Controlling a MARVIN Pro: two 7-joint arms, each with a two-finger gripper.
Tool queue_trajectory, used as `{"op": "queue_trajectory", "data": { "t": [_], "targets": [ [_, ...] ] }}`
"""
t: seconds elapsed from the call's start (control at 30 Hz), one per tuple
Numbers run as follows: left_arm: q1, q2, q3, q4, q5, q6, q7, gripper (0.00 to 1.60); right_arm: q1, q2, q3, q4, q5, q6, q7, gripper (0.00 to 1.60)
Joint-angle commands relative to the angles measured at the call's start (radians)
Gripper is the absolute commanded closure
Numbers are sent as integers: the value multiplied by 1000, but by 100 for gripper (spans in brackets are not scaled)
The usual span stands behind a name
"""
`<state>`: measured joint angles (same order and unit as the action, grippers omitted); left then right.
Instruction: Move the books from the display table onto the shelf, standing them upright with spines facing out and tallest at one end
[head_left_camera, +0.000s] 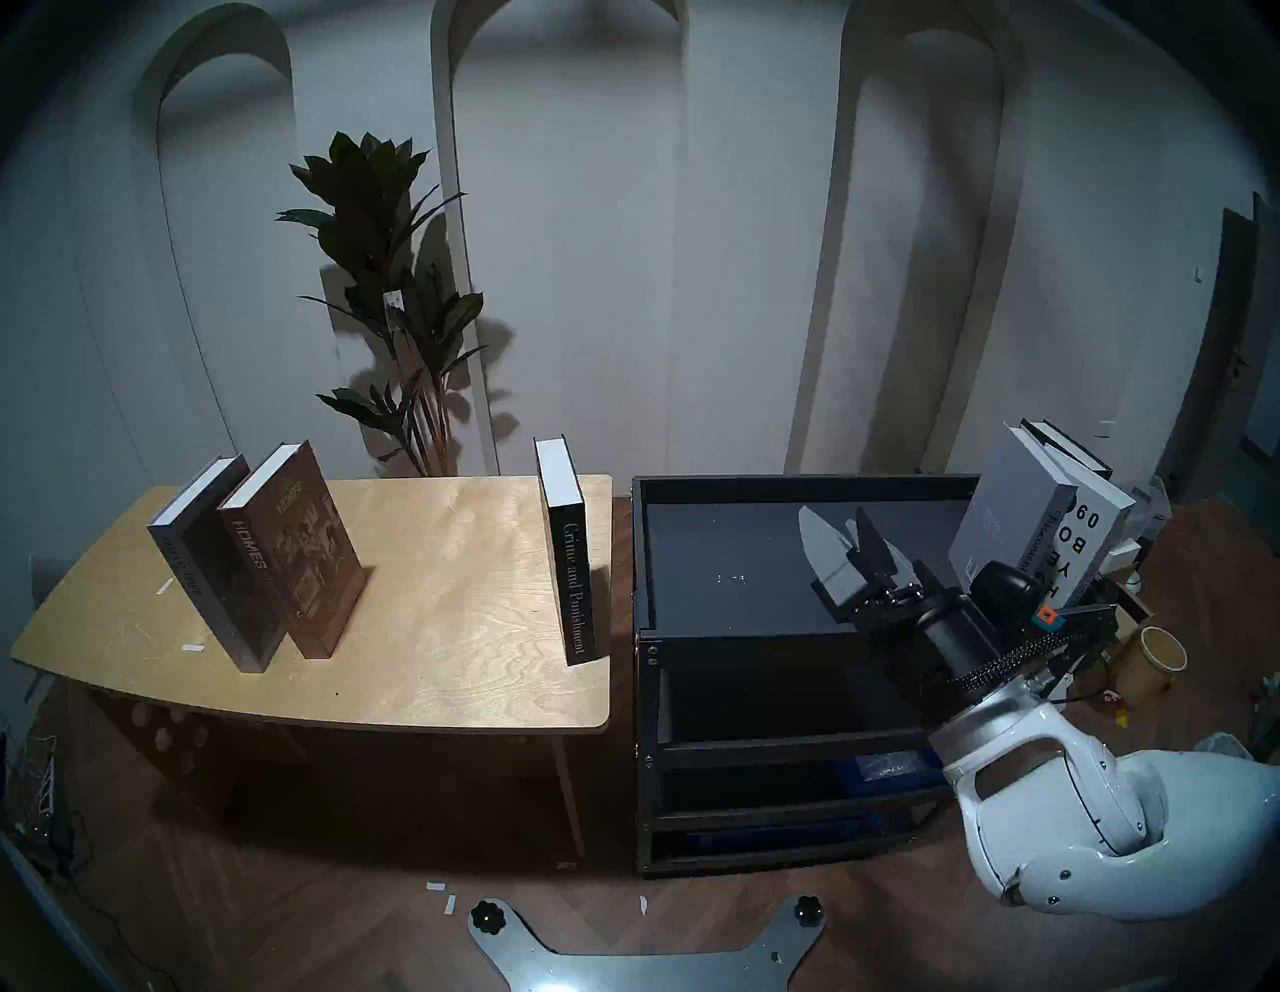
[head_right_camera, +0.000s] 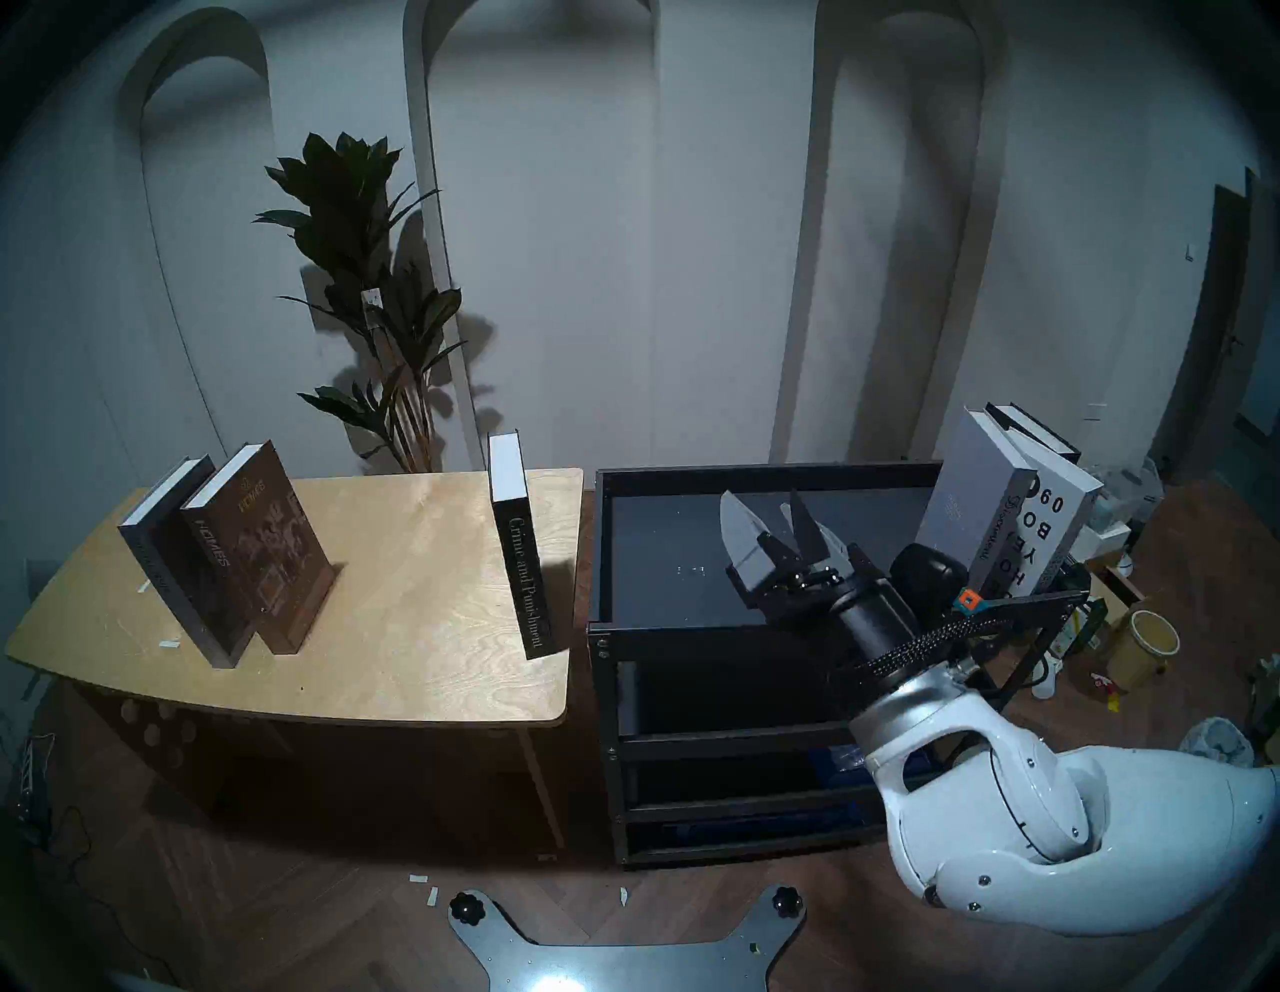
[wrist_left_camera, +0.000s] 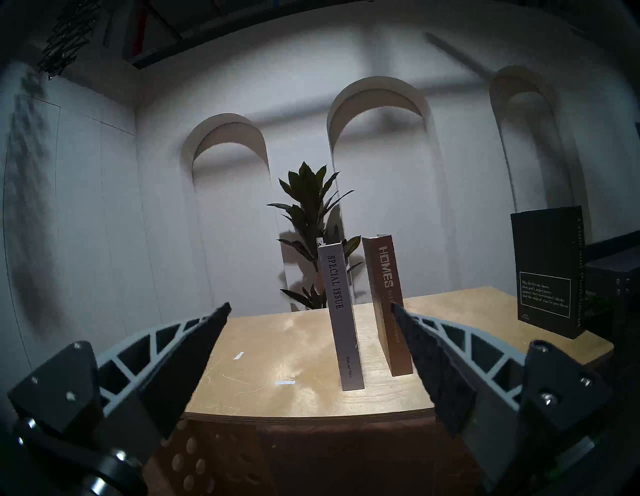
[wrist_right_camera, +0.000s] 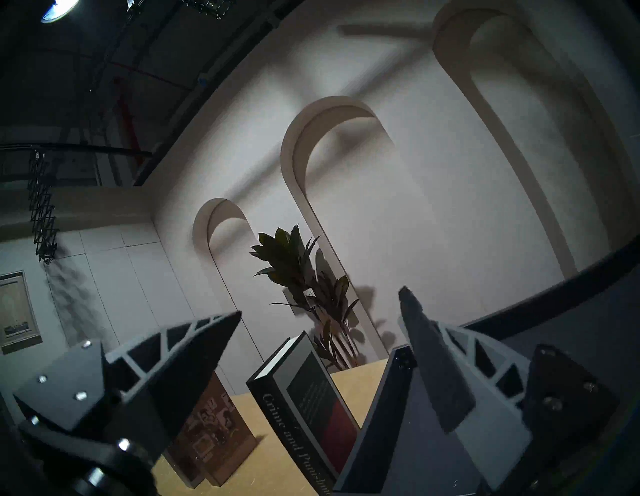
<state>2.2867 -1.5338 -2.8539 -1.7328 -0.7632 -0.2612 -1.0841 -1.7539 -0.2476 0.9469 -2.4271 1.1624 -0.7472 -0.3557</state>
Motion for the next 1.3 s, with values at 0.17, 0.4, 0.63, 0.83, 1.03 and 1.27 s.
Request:
{"op": "queue_trajectory", "data": {
  "t": [0.17, 0.4, 0.63, 0.83, 1.03, 1.27],
  "targets": [
    [0, 61, -3, 6, -83, 28, -114, 0, 38, -116, -40, -16, -82, 62, -33, 0],
    [2, 65, -10, 5, -120, 45, -163, 0, 66, -154, -52, -16, -136, 105, -65, 0],
    [0, 72, -4, 13, -152, 69, -212, 0, 79, -162, -66, -16, -248, 141, -89, 0],
    [-10, 91, 12, -4, -176, 92, -251, 0, 97, -158, -61, -16, -359, 173, -106, 0],
    [-40, 127, 55, -32, -206, 128, -281, 0, 101, -153, -71, -16, -467, 228, -128, 0],
    [-79, 168, 105, -97, -246, 166, -310, 0, 130, -160, -69, -12, -581, 328, -150, 0]
  ]
}}
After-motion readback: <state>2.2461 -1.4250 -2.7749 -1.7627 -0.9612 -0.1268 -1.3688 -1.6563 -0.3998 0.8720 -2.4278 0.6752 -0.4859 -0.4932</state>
